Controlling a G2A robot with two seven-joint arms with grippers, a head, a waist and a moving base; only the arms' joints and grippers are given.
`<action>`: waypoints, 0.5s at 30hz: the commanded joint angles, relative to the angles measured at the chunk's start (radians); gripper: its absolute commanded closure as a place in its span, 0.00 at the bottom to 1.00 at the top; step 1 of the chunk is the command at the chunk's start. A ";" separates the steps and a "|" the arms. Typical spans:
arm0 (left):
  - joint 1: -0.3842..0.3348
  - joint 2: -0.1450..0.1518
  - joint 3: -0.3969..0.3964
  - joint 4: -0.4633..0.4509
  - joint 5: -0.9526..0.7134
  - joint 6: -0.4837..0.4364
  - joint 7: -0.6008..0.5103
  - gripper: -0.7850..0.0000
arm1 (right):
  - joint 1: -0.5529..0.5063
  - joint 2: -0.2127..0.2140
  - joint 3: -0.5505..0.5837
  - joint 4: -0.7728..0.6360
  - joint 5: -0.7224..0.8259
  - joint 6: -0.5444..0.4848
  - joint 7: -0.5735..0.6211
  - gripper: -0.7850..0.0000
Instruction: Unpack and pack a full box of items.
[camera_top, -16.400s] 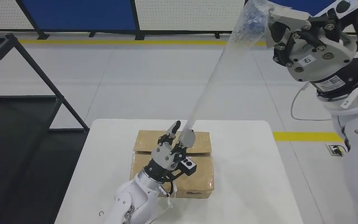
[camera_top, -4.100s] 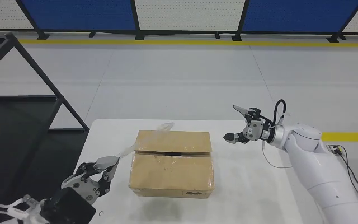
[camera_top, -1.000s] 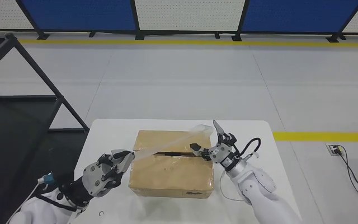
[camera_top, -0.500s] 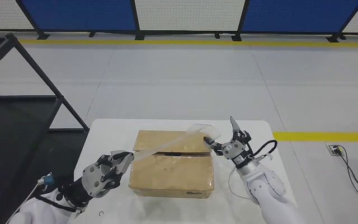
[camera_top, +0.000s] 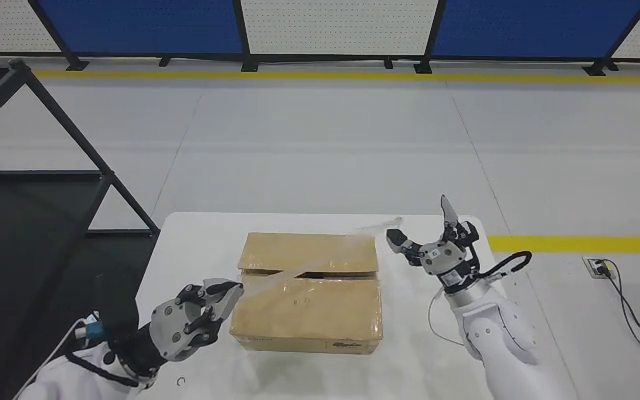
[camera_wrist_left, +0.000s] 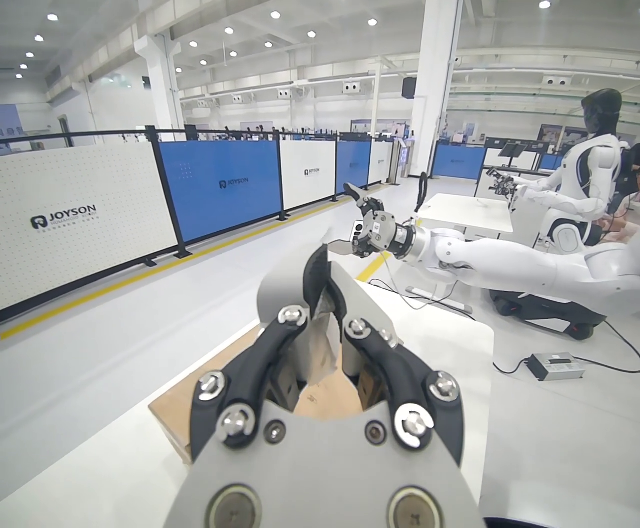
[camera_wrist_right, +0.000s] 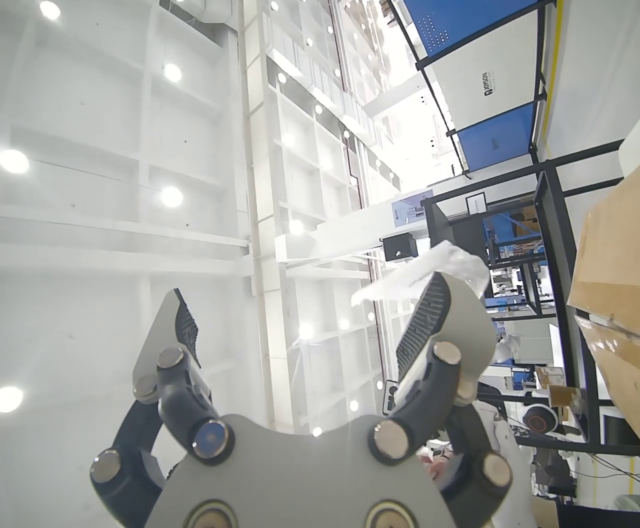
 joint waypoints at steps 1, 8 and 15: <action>0.006 0.002 -0.004 -0.001 -0.002 -0.017 -0.003 1.00 | 0.007 0.000 0.005 0.001 -0.009 0.016 -0.002 0.00; 0.039 0.010 -0.042 -0.001 -0.009 -0.076 -0.015 1.00 | 0.036 0.005 0.019 0.002 -0.077 0.092 0.032 0.00; 0.084 0.021 -0.103 0.009 -0.017 -0.151 -0.038 1.00 | 0.072 0.024 0.027 0.012 -0.193 0.277 0.157 0.00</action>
